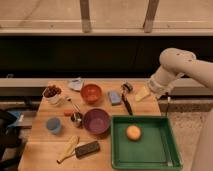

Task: Stack cups on top of each other

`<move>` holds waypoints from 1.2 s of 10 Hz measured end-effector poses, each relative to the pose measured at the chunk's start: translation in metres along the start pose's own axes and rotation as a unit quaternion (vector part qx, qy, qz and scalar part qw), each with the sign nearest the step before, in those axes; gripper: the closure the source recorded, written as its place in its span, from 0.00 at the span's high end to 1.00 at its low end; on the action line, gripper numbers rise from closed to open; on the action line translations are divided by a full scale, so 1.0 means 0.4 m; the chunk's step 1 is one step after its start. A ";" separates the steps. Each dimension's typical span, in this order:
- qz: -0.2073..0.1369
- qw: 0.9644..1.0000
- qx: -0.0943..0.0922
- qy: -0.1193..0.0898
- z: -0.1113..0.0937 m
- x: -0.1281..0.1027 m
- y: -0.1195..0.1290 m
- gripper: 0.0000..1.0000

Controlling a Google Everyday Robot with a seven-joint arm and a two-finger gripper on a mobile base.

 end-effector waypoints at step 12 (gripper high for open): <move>-0.202 0.978 -0.043 -0.015 0.088 -0.122 0.527 0.80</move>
